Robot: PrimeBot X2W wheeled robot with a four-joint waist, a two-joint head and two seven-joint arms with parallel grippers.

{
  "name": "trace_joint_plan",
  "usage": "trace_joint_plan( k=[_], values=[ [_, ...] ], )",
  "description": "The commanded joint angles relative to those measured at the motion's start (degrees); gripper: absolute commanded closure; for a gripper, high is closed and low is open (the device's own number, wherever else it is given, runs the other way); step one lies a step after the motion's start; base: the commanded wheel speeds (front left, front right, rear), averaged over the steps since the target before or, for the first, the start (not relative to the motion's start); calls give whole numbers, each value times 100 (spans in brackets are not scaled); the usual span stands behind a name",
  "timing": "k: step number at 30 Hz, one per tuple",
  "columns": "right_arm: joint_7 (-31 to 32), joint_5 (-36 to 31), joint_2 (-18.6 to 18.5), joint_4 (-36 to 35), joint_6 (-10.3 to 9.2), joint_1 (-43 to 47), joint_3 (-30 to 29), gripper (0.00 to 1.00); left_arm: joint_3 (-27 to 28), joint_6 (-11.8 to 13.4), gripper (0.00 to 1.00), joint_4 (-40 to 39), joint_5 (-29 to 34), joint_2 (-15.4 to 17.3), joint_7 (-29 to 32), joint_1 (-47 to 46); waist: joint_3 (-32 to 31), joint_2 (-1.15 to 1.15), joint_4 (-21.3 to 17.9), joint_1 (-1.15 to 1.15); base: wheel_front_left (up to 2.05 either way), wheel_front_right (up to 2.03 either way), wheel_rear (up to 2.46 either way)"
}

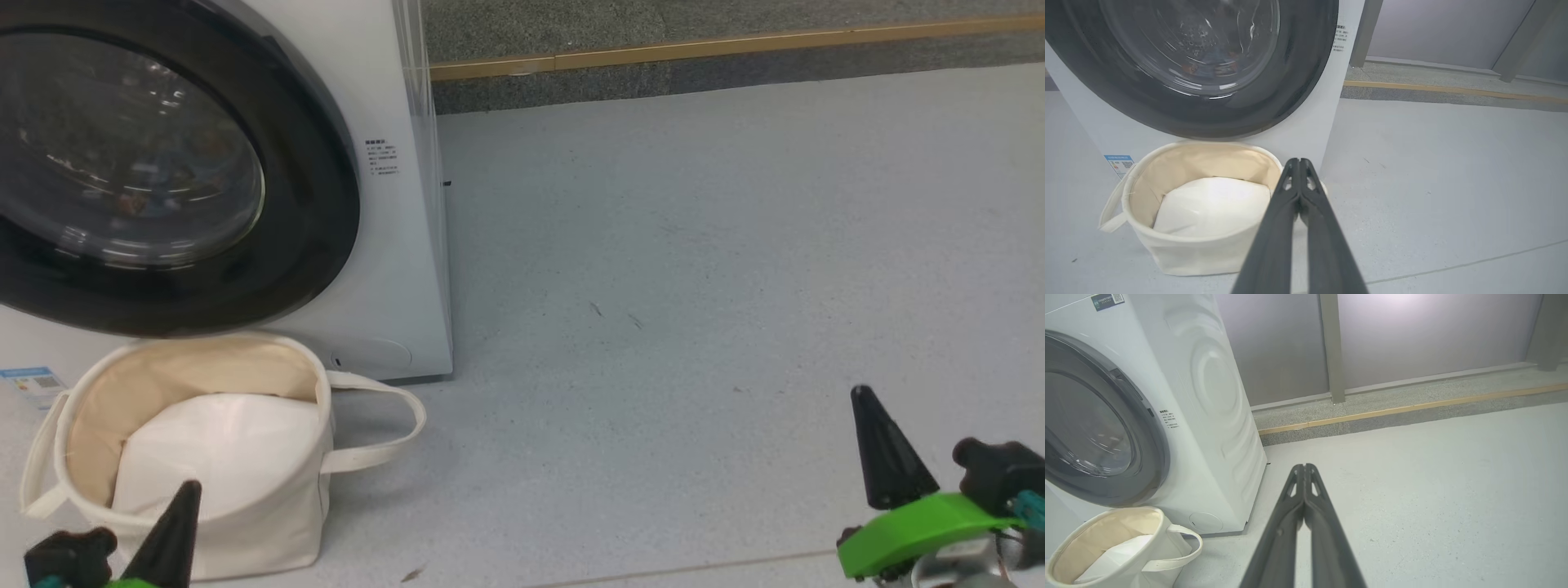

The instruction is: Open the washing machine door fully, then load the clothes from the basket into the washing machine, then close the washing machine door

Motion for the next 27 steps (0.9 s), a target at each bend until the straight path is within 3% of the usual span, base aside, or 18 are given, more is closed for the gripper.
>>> trace_joint_plan(
  k=[1, 5, 9, 27],
  values=[
    [28, 117, -54, -180, 0, -229, -23, 100, 194, -11, 100, -107, -97, 186, 9, -253, 1, 0, 5, 2, 0, 0, 0],
    [74, 359, -35, -167, 0, -228, -45, 100, 282, -28, 100, -125, -251, 93, 69, -235, -5, 0, 26, 13, 0, 0, 0],
    [119, 600, -15, -143, 0, -232, -63, 100, 371, -45, 100, -134, -404, 0, 128, -223, 12, 0, 45, 1, 0, 0, 0],
    [320, 1686, 71, -36, 0, -265, -147, 100, 779, -125, 100, -184, -1091, -422, 399, -175, 44, 0, 130, 0, 0, 0, 0]
  ],
)
